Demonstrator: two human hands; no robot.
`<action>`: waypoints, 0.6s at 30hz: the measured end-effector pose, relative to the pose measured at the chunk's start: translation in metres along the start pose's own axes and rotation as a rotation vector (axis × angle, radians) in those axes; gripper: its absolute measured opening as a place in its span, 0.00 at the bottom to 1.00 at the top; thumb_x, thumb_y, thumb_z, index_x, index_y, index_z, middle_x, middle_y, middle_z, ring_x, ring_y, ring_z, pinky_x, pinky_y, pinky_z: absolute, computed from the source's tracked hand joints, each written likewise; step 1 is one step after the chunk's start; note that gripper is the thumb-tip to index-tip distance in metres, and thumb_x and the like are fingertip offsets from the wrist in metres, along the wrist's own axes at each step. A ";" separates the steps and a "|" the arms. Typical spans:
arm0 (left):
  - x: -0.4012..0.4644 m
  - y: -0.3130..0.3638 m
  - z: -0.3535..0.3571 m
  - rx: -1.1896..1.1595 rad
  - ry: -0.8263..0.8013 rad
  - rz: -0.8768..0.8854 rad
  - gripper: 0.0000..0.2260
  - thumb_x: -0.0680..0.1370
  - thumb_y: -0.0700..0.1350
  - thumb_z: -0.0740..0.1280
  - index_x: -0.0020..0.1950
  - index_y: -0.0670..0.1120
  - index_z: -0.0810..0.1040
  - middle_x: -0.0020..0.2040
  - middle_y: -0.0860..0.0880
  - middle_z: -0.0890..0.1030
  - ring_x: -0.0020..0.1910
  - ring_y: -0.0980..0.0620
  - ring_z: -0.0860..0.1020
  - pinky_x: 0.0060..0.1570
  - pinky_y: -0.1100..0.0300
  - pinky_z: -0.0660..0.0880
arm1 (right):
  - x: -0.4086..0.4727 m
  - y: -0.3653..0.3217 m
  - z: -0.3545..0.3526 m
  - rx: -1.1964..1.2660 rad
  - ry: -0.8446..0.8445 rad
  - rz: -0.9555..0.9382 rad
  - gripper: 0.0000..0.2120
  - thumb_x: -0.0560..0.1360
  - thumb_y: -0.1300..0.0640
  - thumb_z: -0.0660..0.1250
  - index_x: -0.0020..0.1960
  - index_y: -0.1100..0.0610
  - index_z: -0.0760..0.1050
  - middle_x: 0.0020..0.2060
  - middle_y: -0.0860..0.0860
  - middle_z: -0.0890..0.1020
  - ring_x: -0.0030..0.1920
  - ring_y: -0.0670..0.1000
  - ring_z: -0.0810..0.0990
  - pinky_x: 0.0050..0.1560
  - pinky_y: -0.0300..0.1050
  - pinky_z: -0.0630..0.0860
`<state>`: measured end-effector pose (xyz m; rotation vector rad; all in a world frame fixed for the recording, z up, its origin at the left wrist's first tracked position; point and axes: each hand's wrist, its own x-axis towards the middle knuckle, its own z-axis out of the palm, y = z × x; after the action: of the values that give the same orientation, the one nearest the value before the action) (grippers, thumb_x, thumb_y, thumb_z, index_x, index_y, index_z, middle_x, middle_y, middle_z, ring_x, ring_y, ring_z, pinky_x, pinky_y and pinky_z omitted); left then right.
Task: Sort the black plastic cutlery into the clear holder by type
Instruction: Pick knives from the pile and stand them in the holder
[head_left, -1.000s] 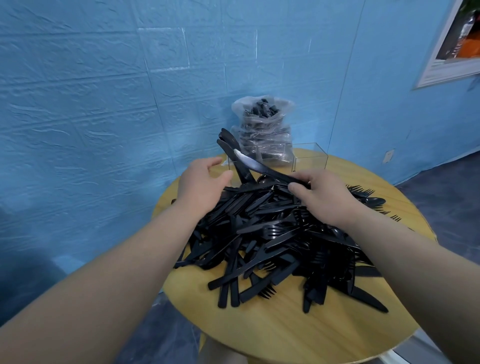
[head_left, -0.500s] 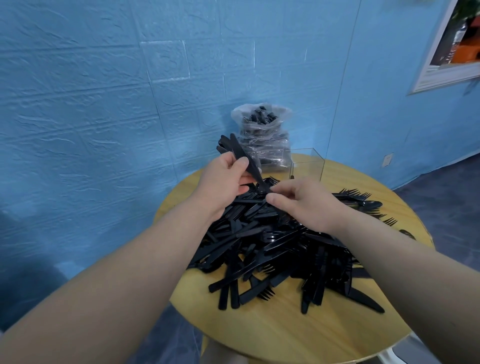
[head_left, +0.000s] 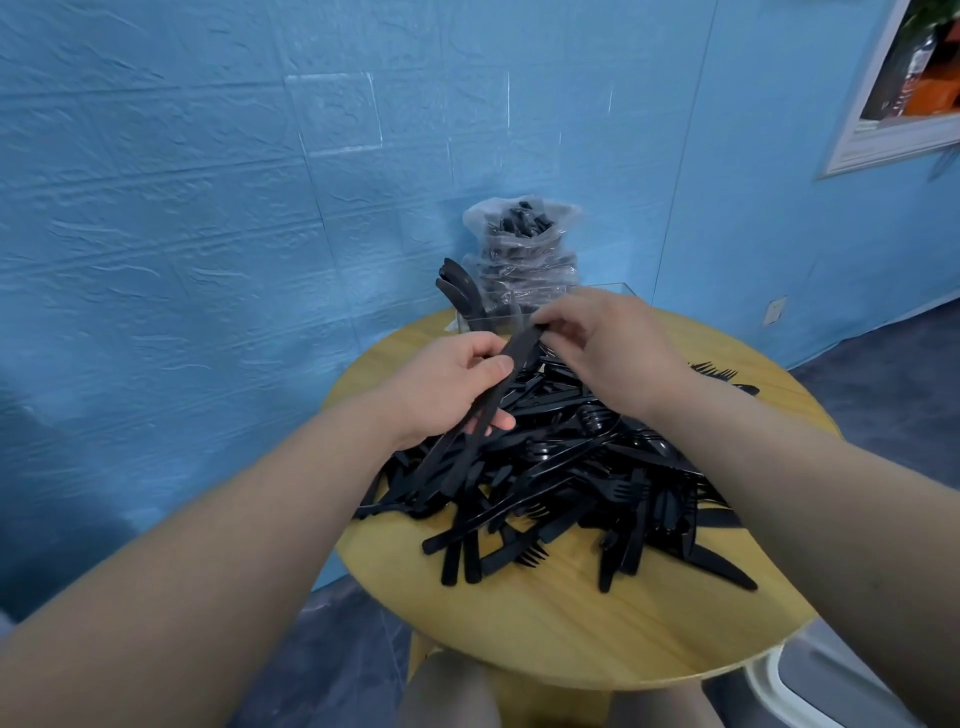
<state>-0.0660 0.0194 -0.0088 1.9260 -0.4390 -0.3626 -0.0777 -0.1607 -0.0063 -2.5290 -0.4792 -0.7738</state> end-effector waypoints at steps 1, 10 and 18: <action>0.000 -0.001 0.000 -0.005 0.008 -0.011 0.07 0.83 0.43 0.57 0.53 0.46 0.75 0.41 0.47 0.75 0.35 0.51 0.83 0.36 0.59 0.78 | -0.001 0.001 -0.001 -0.029 -0.007 -0.038 0.07 0.75 0.61 0.68 0.52 0.58 0.81 0.39 0.48 0.77 0.40 0.49 0.74 0.43 0.41 0.69; 0.004 -0.005 0.003 0.359 -0.005 0.096 0.08 0.83 0.47 0.55 0.54 0.52 0.74 0.43 0.50 0.82 0.29 0.57 0.76 0.32 0.63 0.72 | -0.003 0.009 -0.002 -0.093 -0.172 0.008 0.05 0.77 0.55 0.66 0.48 0.55 0.80 0.37 0.44 0.75 0.40 0.47 0.76 0.44 0.43 0.72; 0.007 -0.042 -0.027 0.499 0.175 -0.007 0.09 0.83 0.47 0.55 0.54 0.51 0.75 0.37 0.52 0.78 0.33 0.56 0.75 0.33 0.65 0.70 | -0.012 0.018 0.019 -0.127 -0.353 0.128 0.06 0.77 0.55 0.65 0.52 0.54 0.79 0.44 0.45 0.76 0.47 0.50 0.77 0.49 0.44 0.75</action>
<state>-0.0420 0.0524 -0.0376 2.4206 -0.4343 -0.0872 -0.0706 -0.1685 -0.0327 -2.7957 -0.3848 -0.3191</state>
